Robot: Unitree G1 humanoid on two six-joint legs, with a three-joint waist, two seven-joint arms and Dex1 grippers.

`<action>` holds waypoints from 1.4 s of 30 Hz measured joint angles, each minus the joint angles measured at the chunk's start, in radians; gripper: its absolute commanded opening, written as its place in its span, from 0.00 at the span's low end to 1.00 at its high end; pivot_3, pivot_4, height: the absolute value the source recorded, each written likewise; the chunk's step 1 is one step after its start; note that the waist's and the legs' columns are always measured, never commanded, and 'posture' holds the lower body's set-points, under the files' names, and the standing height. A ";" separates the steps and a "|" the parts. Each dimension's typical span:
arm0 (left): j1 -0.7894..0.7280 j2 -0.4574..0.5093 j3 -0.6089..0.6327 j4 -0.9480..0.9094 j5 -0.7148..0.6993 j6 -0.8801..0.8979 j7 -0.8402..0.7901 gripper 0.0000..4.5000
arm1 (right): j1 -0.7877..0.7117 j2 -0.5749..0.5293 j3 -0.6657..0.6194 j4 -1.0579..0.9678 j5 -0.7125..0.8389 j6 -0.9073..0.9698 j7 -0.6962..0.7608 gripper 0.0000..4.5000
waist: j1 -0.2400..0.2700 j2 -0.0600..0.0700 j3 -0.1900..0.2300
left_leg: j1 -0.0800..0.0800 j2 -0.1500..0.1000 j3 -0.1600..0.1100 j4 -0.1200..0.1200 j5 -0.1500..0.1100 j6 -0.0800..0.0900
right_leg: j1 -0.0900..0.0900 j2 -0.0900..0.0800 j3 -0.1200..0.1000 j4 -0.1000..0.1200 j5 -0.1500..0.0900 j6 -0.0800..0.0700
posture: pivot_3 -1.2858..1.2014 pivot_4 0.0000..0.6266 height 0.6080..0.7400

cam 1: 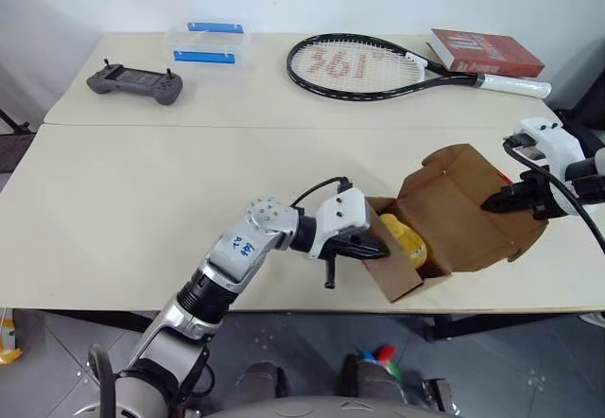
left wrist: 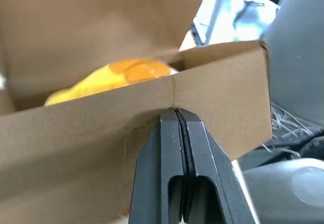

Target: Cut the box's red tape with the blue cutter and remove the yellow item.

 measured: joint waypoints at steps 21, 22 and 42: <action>0.013 0.207 0.095 -0.033 -0.013 0.147 0.027 0.46 | 0.362 0.171 -0.458 -0.201 0.034 -0.013 -0.073 0.50 | -0.005 0.000 0.000 | 0.000 -0.001 0.008 -0.007 0.001 -0.003 | -0.003 0.002 -0.003 0.000 0.001 0.001 | 0.52 0.24 1.00; 0.014 0.224 0.107 -0.032 -0.017 0.148 0.018 0.52 | 0.391 0.159 -0.477 -0.215 0.023 -0.046 -0.050 0.58 | -0.006 0.000 0.000 | 0.000 -0.001 0.009 -0.008 0.001 -0.003 | -0.003 0.002 -0.003 0.000 0.001 0.001 | 0.52 0.24 1.00; 0.691 0.694 0.772 0.016 -0.223 -0.049 -0.249 1.00 | 0.734 0.242 -0.619 -0.400 -0.167 -1.039 0.742 1.00 | -0.044 -0.004 0.003 | 0.014 0.002 0.018 -0.023 0.000 -0.008 | -0.002 0.004 0.000 0.000 0.000 0.001 | 0.52 0.24 1.00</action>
